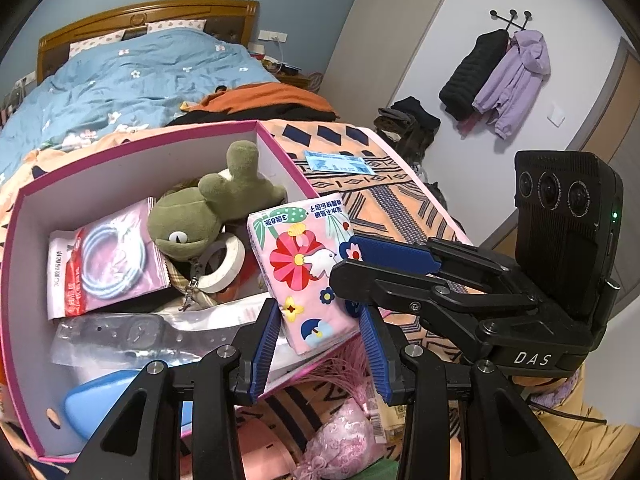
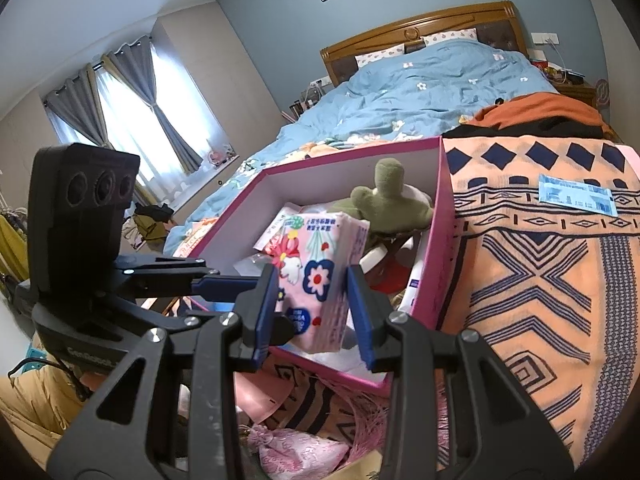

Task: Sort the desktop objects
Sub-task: 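Carry the tissue pack over the magenta box with the left gripper, then open the left gripper to drop the tissue pack into the box, then move the open left gripper back down to the items beside the box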

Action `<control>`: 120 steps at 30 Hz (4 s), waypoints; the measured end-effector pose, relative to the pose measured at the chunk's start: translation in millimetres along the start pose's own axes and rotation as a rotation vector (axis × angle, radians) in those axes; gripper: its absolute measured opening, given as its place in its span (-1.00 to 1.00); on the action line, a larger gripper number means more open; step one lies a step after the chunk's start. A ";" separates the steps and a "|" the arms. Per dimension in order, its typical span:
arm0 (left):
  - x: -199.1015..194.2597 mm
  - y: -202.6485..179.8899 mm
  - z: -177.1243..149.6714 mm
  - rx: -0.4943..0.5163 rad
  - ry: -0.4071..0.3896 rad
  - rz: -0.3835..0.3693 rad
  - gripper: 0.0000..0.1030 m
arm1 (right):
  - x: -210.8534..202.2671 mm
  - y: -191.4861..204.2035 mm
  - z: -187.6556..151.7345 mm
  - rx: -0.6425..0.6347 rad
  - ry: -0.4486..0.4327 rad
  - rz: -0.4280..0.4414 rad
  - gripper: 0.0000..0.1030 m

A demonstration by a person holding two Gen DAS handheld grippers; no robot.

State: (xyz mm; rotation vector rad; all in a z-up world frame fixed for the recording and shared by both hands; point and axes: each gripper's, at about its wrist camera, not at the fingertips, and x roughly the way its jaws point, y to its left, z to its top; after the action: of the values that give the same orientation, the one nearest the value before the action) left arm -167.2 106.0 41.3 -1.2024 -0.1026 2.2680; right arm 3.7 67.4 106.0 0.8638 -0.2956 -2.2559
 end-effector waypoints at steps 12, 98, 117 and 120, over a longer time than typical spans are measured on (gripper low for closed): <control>15.0 14.0 2.3 -0.038 0.018 -0.035 -0.22 | 15.1 -12.4 2.2 0.011 0.031 -0.028 -0.26; -37.3 -18.5 -71.5 0.052 -0.064 0.081 0.10 | -47.4 27.0 -92.0 0.002 0.066 0.020 0.06; -94.6 20.3 -174.4 -0.092 -0.108 0.205 0.10 | -24.4 60.5 -137.4 0.031 0.160 0.122 0.06; -109.8 31.9 -182.1 -0.112 -0.131 0.242 0.15 | -12.5 71.1 -136.4 0.011 0.180 0.136 0.06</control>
State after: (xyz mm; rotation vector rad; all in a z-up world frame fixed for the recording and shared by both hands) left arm 9.1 -11.3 4.0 -1.1753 -0.1424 2.5830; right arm 137.6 28.2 40.2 1.0147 -0.2750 -2.0377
